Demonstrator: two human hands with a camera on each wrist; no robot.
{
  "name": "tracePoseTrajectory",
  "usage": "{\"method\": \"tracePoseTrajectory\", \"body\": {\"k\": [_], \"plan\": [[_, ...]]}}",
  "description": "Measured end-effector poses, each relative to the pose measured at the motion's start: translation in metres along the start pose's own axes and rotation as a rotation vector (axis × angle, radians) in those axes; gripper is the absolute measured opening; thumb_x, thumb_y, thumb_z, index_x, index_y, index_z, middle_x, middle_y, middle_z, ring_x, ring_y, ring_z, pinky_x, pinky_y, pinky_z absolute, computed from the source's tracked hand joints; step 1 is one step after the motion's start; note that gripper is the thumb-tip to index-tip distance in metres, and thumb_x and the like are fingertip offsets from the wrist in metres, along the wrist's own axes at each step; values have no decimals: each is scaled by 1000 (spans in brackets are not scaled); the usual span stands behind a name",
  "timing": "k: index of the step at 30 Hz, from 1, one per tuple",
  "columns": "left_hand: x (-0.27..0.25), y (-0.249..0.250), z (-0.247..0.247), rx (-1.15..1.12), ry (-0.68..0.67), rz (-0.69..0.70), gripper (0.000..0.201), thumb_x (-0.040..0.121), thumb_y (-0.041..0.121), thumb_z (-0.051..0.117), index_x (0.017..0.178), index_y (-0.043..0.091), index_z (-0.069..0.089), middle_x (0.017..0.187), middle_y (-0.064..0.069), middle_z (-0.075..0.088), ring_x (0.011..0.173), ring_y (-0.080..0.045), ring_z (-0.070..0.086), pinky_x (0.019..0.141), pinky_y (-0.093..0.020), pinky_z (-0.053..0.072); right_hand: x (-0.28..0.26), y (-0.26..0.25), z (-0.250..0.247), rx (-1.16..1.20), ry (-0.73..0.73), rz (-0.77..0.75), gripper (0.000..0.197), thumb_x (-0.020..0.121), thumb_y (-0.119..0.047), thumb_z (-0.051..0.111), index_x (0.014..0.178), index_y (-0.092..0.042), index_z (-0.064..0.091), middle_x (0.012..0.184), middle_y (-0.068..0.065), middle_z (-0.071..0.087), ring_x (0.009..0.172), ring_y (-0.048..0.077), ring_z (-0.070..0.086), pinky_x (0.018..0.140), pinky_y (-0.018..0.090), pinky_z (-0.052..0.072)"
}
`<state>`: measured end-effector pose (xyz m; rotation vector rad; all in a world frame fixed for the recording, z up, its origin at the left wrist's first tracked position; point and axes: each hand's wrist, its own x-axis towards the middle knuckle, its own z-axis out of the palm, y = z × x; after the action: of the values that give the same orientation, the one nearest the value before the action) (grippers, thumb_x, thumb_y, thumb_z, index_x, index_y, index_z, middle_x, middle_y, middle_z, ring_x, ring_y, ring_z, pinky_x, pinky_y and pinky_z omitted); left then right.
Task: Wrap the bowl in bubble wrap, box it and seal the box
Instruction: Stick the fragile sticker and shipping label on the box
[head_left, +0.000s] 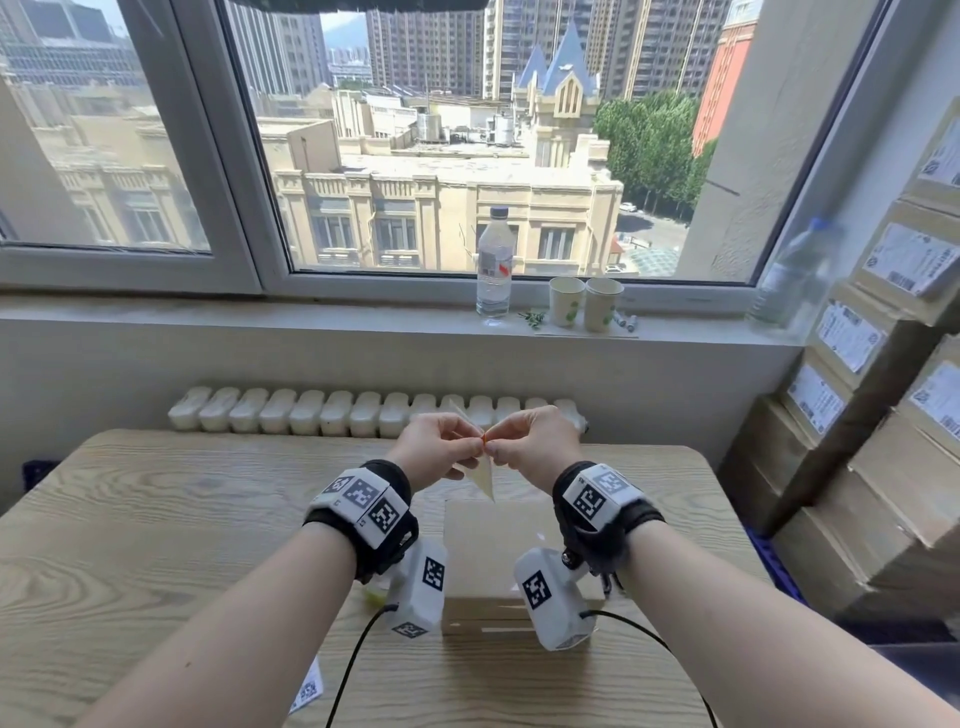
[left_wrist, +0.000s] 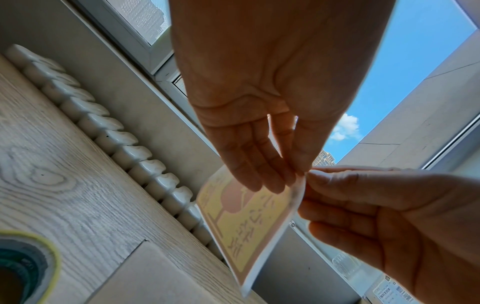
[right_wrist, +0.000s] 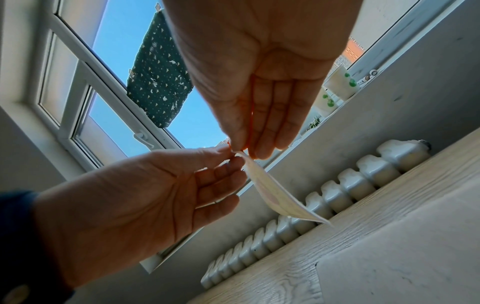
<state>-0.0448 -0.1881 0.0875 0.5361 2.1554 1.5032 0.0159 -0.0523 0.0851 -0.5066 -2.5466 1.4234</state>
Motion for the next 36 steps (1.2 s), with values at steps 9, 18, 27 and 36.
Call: {"method": "tracePoseTrajectory", "body": {"k": [9,18,27,36], "plan": [[-3,1,-2,52,0,6,9,89,6,62,82,12,64,74,-2,63,67,-8,59,56,-12,49,1,1,4,19,-38,13,14,74,-14,76,65,-24,73,67,4,72,60,9,64,69,29,55],[-3,-1,-4,96,15,33,13,89,6,61,78,12,63,74,-1,63,66,-8,59,59,-16,50,0,-1,5,19,-49,20,12,74,-11,73,68,-21,72,62,0,69,56,6,62,62,22,49],[-3,-3,-1,153,-1,19,11,89,7,57,80,12,61,78,0,63,72,-10,59,62,-18,49,0,1,6,-8,-57,46,19,74,-12,64,59,-21,71,65,4,72,65,13,66,72,34,55],[0,-23,-20,116,135,-110,18,89,9,48,71,12,53,71,-3,59,66,-12,57,60,-24,45,-1,1,4,66,33,175,22,79,-2,49,68,-13,64,62,4,69,58,16,68,66,28,55]]}}
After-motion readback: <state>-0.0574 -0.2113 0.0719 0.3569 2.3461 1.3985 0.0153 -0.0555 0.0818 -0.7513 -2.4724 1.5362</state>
